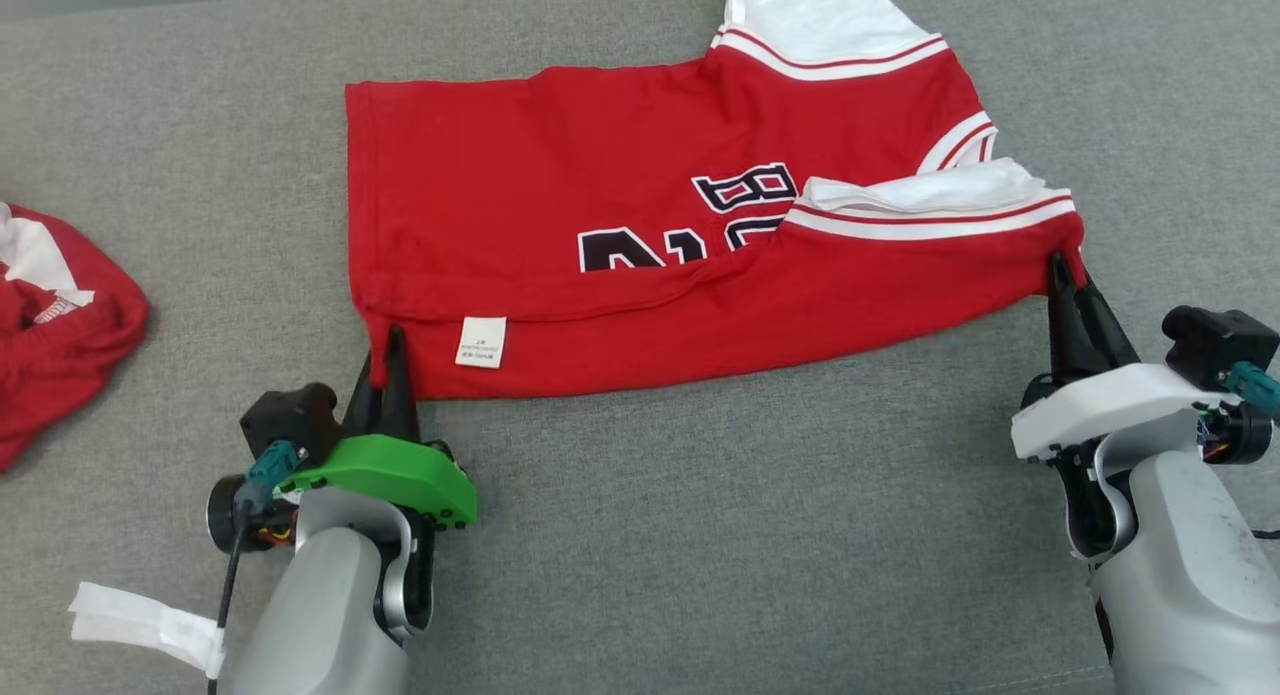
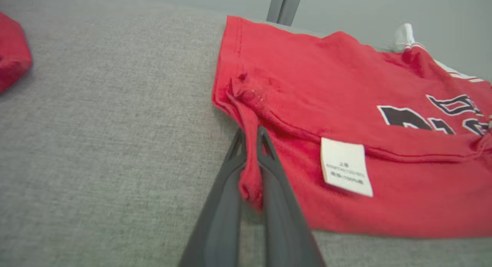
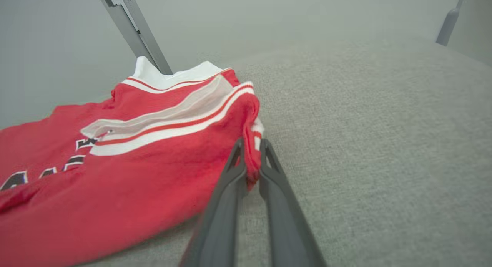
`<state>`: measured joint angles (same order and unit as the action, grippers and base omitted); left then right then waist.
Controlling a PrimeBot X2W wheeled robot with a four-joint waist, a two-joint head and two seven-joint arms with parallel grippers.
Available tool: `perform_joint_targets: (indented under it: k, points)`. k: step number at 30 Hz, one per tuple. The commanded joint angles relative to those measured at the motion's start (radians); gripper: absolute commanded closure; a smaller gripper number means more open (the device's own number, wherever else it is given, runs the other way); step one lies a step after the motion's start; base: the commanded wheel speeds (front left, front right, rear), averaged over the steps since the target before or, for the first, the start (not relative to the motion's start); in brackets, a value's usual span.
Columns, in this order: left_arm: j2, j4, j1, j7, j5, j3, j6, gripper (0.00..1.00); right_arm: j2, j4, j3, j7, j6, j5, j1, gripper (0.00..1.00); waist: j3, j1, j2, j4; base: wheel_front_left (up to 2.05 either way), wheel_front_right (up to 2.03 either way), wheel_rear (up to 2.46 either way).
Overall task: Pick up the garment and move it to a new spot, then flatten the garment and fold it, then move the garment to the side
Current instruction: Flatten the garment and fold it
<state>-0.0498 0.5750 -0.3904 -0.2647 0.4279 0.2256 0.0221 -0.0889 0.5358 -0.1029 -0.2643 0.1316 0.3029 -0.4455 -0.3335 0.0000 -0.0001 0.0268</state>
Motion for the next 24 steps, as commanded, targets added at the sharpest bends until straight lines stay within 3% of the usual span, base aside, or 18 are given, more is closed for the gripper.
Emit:
perform_joint_targets:
  k: [1,5,10,15,24]
  points:
    - [-0.004,-0.022,-0.015,0.001,-0.014,-0.015,-0.005,1.00,-0.003,-0.013,0.001,0.000,-0.002,0.018,-0.020,1.00,0.025,0.0000,0.0001,0.000,0.00,0.00,0.00]
    - [-0.004,-0.075,-0.067,0.001,-0.045,-0.097,-0.033,1.00,-0.024,-0.021,0.012,0.000,-0.002,0.075,-0.086,1.00,0.096,0.0000,0.0001,0.004,0.00,0.00,0.00]
    - [-0.005,-0.024,-0.010,0.001,-0.046,-0.150,-0.025,1.00,-0.040,0.012,0.032,0.000,-0.002,0.111,-0.054,1.00,0.164,0.0000,0.0001,0.013,0.00,0.00,0.00]
    - [-0.006,0.035,0.109,0.001,-0.004,-0.120,-0.027,1.00,-0.056,0.046,0.040,-0.001,-0.002,0.130,0.063,1.00,0.200,0.0000,0.0001,0.018,0.00,0.00,0.00]
    - [-0.007,0.029,0.346,0.001,0.097,-0.011,0.019,1.00,-0.049,0.036,0.036,-0.001,-0.003,0.145,0.309,1.00,0.235,0.0000,0.0001,0.015,0.00,0.00,0.00]
